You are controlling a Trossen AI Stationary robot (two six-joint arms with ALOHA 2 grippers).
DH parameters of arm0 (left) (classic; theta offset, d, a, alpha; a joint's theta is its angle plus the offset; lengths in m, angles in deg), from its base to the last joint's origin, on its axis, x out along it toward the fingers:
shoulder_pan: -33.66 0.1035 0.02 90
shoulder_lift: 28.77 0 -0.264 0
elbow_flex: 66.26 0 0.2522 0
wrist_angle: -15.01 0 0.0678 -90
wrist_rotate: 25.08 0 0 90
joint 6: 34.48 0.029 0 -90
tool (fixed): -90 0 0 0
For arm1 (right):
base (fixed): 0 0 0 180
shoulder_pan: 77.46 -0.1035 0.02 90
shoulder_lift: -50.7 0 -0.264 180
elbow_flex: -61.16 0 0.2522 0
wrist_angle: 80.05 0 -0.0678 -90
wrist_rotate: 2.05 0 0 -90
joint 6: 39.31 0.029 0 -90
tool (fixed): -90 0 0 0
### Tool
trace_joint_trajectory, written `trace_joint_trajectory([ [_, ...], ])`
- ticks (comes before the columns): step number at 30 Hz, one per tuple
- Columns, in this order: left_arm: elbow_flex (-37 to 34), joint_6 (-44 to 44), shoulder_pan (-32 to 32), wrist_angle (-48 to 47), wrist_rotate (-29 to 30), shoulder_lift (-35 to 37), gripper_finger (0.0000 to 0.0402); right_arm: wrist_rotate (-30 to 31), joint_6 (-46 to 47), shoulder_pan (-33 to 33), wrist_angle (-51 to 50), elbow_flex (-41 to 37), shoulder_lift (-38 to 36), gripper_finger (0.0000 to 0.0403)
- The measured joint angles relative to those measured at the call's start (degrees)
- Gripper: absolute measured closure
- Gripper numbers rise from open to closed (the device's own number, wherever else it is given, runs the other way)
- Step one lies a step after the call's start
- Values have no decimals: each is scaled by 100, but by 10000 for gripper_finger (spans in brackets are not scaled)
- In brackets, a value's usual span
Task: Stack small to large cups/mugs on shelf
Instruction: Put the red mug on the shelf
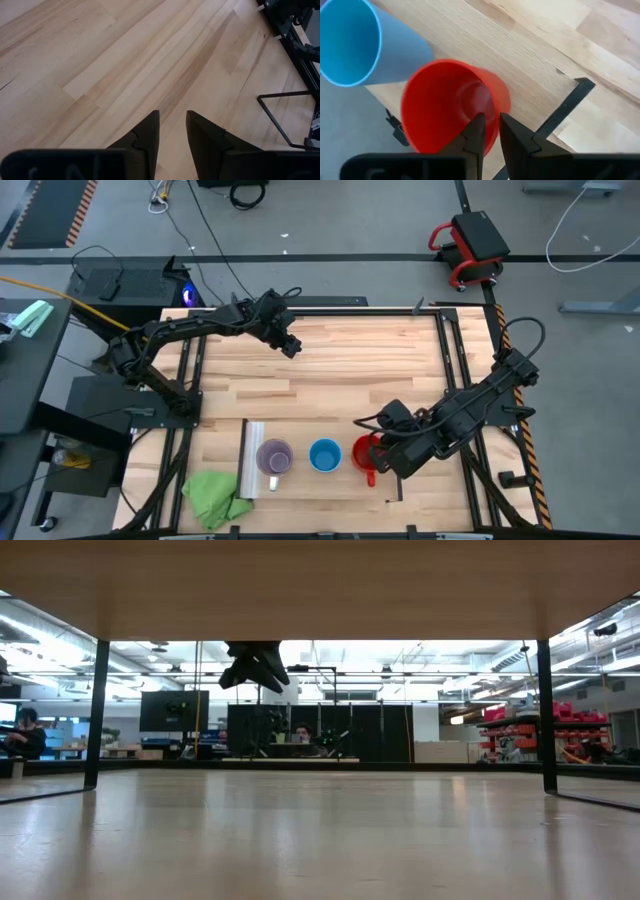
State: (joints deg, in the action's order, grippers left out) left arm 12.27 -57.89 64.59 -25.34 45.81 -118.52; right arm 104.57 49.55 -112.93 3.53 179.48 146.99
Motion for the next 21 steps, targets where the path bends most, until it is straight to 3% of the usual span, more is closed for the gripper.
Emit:
trace_joint_trajectory([
  [21, 0, -37, 0, 0, 0, 0, 296, -149, 175, -191, -235, 17, -110, 339],
])
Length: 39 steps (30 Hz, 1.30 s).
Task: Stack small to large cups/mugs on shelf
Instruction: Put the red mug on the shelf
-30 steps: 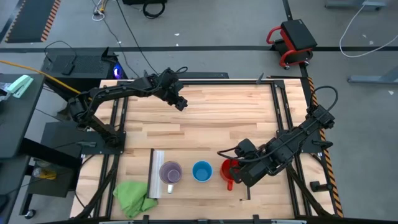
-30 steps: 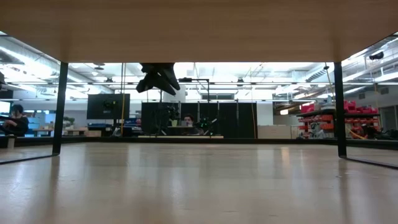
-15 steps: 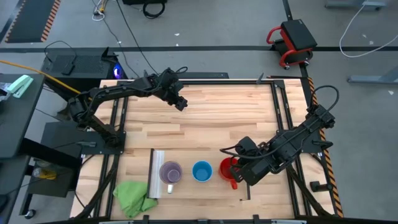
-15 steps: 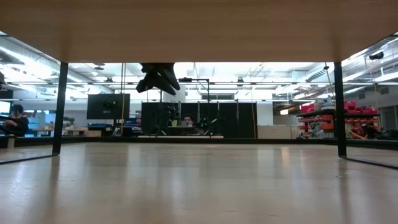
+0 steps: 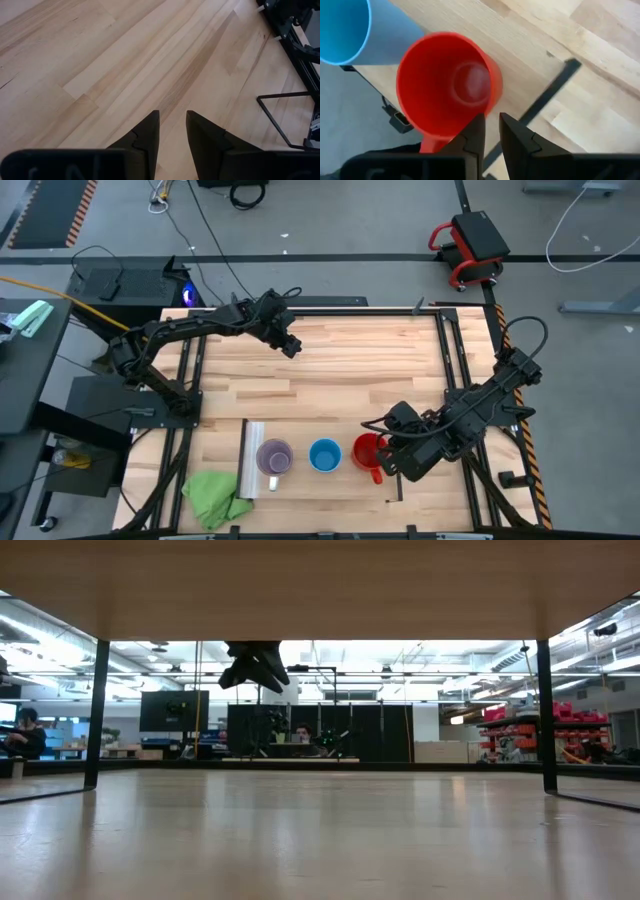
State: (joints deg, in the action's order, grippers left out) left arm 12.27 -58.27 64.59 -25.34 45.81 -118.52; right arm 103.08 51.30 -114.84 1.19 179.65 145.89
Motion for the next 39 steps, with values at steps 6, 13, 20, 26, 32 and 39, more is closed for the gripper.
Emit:
trace_joint_trajectory([
  [6, 0, -82, 0, -5, 0, 0, 296, -69, 339, -611, -43, -1, -83, 339],
  [13, 0, -109, -1, -2, 0, 0, 296, 401, 728, -1055, 155, -217, 129, 358],
  [20, 0, -111, 0, -1, 0, 0, 296, 870, 627, -1000, 724, -738, 243, 393],
  [26, 0, -114, -1, -9, 0, 0, 296, 859, 275, -1002, 1386, -1001, 243, 396],
  [32, 0, -114, 1, -8, 0, 1, 296, 837, 95, -1002, 1569, -1045, 243, 394],
  [39, 0, -114, 1, -7, 0, 0, 296, 723, -215, -989, 1751, -1045, 243, 394],
])
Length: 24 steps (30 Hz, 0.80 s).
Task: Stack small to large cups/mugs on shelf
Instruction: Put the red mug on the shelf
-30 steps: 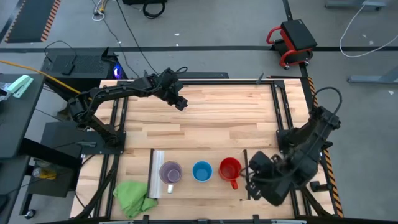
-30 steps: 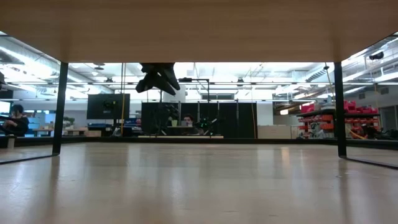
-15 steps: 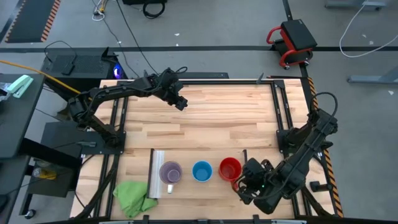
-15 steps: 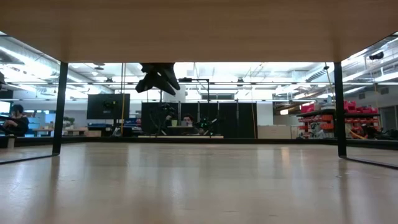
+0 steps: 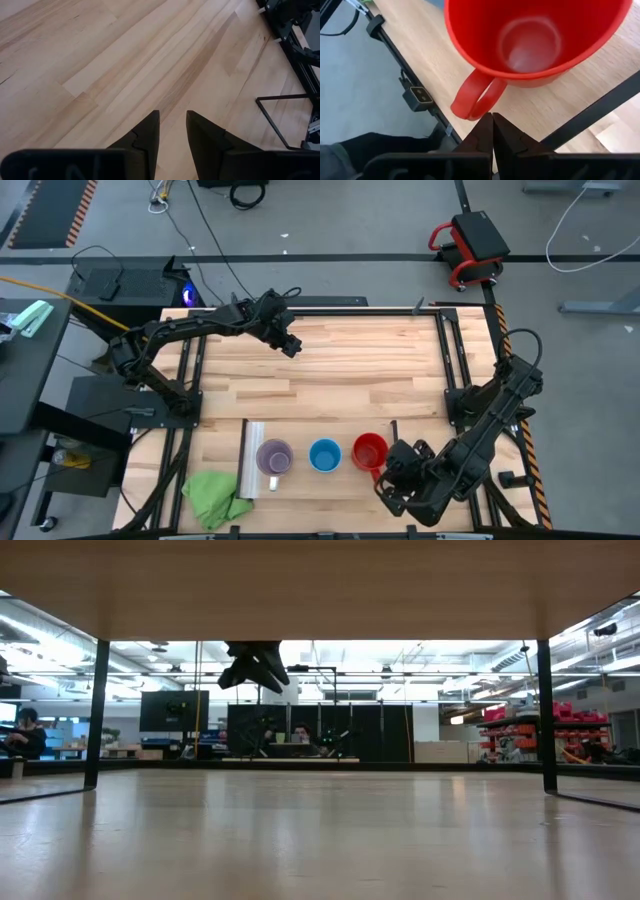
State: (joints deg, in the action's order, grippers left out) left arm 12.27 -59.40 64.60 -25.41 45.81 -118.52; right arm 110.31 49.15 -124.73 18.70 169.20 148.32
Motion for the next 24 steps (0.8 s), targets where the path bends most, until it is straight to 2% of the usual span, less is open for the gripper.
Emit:
trace_joint_trajectory([
  [7, 0, 0, 0, -2, 0, 2, 296, -156, -482, 61, 297, 0, 0, 394],
  [24, 0, -36, -1, -2, 0, 0, 296, -247, -983, 197, 439, 1, 0, 394],
])
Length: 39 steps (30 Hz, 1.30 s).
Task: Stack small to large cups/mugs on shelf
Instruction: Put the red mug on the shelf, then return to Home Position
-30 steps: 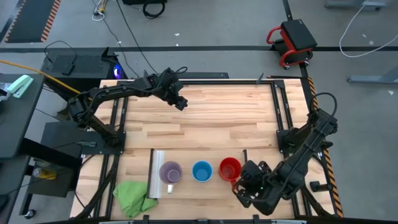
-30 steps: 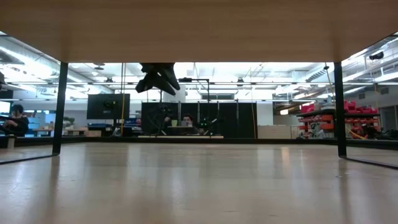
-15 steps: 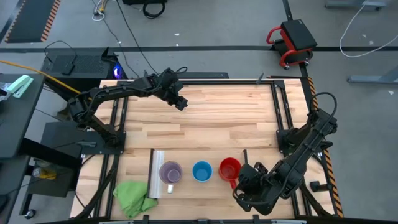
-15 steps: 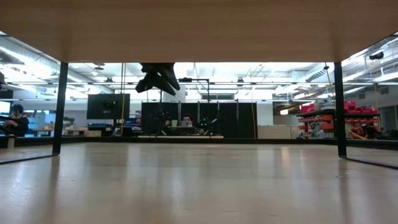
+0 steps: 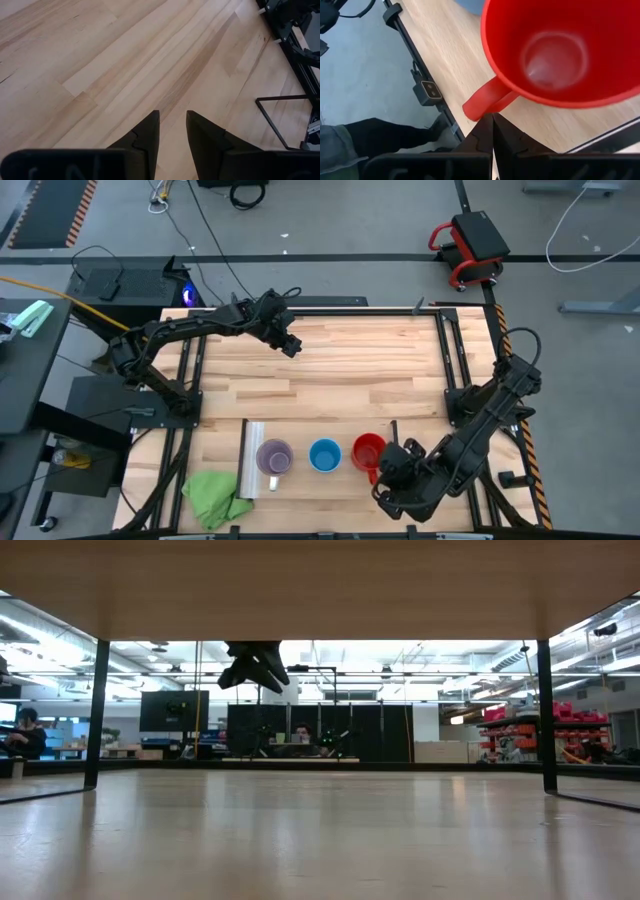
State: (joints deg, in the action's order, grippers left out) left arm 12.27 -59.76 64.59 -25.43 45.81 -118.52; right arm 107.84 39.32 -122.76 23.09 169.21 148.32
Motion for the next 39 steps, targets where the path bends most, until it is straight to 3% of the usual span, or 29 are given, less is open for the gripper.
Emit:
trace_joint_trajectory([
  [15, 0, -1, 1, 3, -2, 0, 296, -223, 280, -127, -207, 129, -20, 394],
  [21, 0, -61, -1, 7, -1, 2, 296, -110, 264, -125, -987, 752, -57, 394],
  [25, 0, -411, -1, 6, -4, 2, 296, 323, 145, -125, -1770, 1427, -63, 394],
  [34, 0, -893, -32, 2, -17, 2, 296, 1748, -1858, -123, -2688, 3086, -93, 394],
  [36, 0, -797, -42, 1, -17, 2, 296, 1918, -2763, -123, -2694, 3340, -137, 394],
  [39, 0, -679, -45, 6, -20, 2, 296, 2076, -3363, -107, -2688, 3635, -244, 394],
])
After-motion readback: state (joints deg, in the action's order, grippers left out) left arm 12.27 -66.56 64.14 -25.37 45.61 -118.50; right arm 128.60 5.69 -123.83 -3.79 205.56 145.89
